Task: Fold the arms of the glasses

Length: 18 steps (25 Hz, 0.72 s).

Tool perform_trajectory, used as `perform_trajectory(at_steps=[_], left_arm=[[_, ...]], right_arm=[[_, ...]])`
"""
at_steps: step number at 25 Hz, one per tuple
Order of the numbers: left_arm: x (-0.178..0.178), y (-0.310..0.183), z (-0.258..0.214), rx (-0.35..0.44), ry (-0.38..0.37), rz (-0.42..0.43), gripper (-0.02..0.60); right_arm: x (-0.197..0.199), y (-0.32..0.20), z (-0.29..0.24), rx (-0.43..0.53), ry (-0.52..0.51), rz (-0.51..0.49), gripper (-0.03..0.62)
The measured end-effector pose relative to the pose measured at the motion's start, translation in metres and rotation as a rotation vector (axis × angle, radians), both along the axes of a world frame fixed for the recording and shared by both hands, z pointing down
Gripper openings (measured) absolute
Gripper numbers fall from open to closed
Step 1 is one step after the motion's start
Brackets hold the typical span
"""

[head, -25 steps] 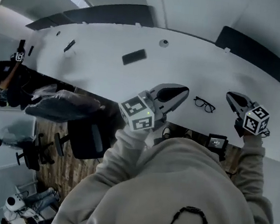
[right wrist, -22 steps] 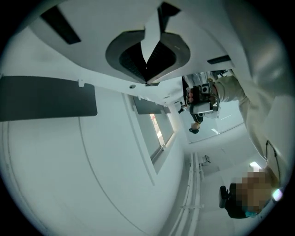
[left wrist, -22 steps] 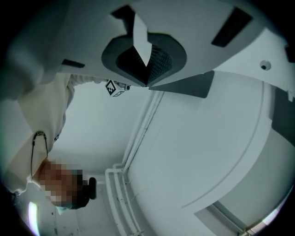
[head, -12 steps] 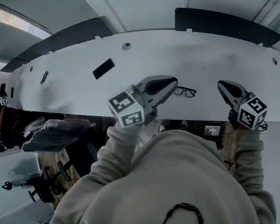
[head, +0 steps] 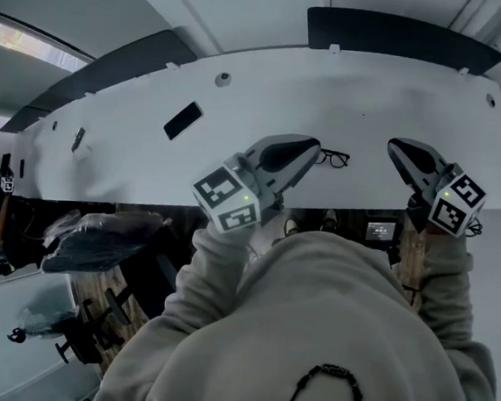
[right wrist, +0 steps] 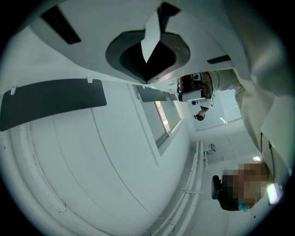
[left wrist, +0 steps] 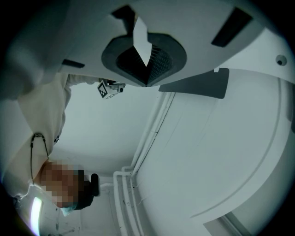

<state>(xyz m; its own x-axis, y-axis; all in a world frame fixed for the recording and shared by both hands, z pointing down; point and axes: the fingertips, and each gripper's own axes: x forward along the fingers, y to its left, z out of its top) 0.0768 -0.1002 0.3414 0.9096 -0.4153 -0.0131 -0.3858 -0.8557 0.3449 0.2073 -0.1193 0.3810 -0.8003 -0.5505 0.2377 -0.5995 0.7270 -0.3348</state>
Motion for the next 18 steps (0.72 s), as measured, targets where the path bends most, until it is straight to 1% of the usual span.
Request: perform_trajectory(at_steps=[3,7,12,18], left_arm=[[0.003,0.006,-0.002,0.012,-0.013,0.000,0.005],[0.003,0.010,0.001,0.002,-0.012,-0.009,0.005],[0.002,0.015,0.005,-0.010,-0.014,-0.008,0.005],[0.000,0.018,0.003,-0.005,-0.016,-0.013,0.005]], right_arm=[[-0.003,0.003,-0.004,0.008,-0.003,-0.012,0.020],[-0.004,0.009,-0.002,0.018,0.024,-0.027,0.020],[-0.004,0.011,0.003,0.009,0.038,-0.024,0.020],[0.000,0.013,0.004,0.004,0.030,-0.015,0.020]])
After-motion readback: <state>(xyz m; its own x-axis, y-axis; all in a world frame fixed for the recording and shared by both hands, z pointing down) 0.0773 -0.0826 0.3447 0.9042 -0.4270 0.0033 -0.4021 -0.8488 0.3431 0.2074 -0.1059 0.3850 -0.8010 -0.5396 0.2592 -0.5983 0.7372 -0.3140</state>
